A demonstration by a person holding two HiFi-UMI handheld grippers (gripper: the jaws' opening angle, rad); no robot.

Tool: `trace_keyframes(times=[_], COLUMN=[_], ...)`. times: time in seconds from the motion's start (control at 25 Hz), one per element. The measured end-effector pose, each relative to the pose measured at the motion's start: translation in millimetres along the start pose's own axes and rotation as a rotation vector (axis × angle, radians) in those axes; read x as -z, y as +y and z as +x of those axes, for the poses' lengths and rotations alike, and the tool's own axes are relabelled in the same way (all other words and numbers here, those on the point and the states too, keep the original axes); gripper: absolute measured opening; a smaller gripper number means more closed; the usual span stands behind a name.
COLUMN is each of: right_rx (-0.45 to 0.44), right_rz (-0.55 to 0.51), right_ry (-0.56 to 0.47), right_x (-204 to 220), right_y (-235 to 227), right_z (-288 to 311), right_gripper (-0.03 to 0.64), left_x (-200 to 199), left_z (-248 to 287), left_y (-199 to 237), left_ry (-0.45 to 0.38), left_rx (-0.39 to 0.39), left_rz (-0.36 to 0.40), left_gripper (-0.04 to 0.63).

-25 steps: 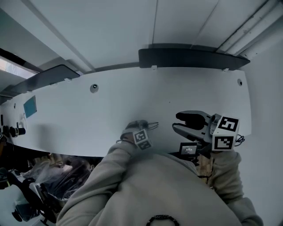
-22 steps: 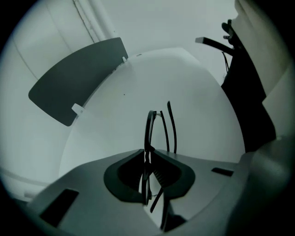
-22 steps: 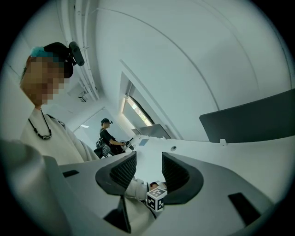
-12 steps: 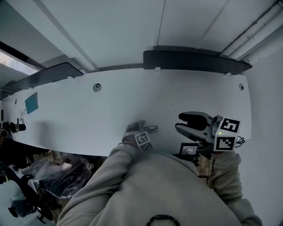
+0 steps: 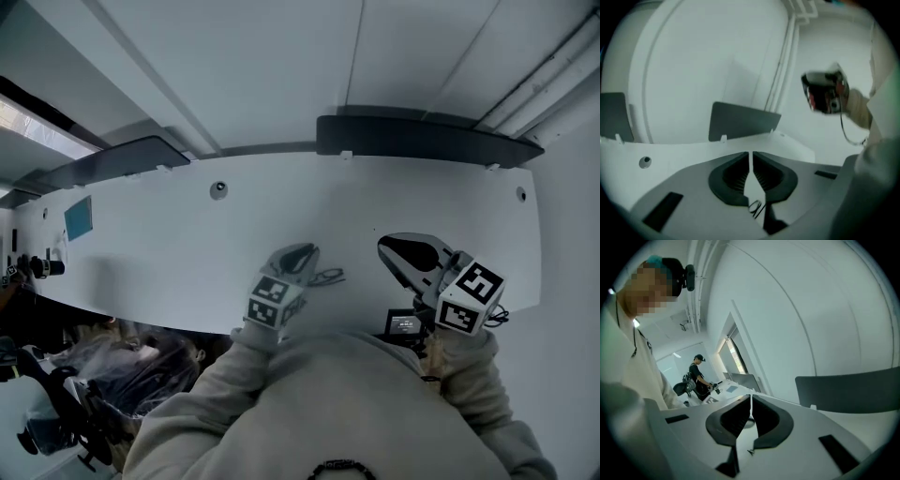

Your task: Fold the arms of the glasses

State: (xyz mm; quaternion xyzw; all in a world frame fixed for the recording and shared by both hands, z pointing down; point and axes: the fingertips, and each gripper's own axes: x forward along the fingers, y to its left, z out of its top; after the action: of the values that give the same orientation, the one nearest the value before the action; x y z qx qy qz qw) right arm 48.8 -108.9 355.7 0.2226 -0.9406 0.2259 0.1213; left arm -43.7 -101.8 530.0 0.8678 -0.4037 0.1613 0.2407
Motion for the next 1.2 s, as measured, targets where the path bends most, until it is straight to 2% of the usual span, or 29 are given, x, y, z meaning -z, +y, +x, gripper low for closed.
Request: trace_keyframes(times=[0.04,0.12,0.2,0.24,0.36,0.48,0.68,1.2], right_rx=[0.025,0.056,0.066,0.072,0.082,0.083,0.096,0.111], right_rz=[-0.025,-0.051,-0.052,-0.047,-0.041,-0.039,-0.059,-0.09], right_ry=[-0.004,-0.017,-0.04,-0.05,-0.075,-0.121,-0.157,-0.177], right_x=[-1,-3,-7,-9,-13,-26,-43,-45], right_y=[-2,-3,-3,-4,-3,2,5,4], right_z=[1,4,6,7,9,3,-5,-11], right_gripper=[0.029,0.025,0.023,0.022,0.021,0.02,0.02,0.018], left_x=[-25,-76,-122,-139,-166,-184,-207,-205], left_z=[-13,-40,-66,-75,-87,-98,-112,-115], left_y=[0,-4,-11,-15,-23,-30,-45,-46], left_ry=[-0.086,-0.261,-0.398,-0.433,-0.463,-0.498,-0.528,-0.52], left_rx=[0.012,0.032,0.037,0.032,-0.003,0.01,0.03,0.019], left_rz=[-0.056,-0.109,-0.086,-0.054,0.045,0.051,0.122,0.104], left_gripper=[0.007,0.003,0.003,0.003,0.003,0.003,0.003,0.003])
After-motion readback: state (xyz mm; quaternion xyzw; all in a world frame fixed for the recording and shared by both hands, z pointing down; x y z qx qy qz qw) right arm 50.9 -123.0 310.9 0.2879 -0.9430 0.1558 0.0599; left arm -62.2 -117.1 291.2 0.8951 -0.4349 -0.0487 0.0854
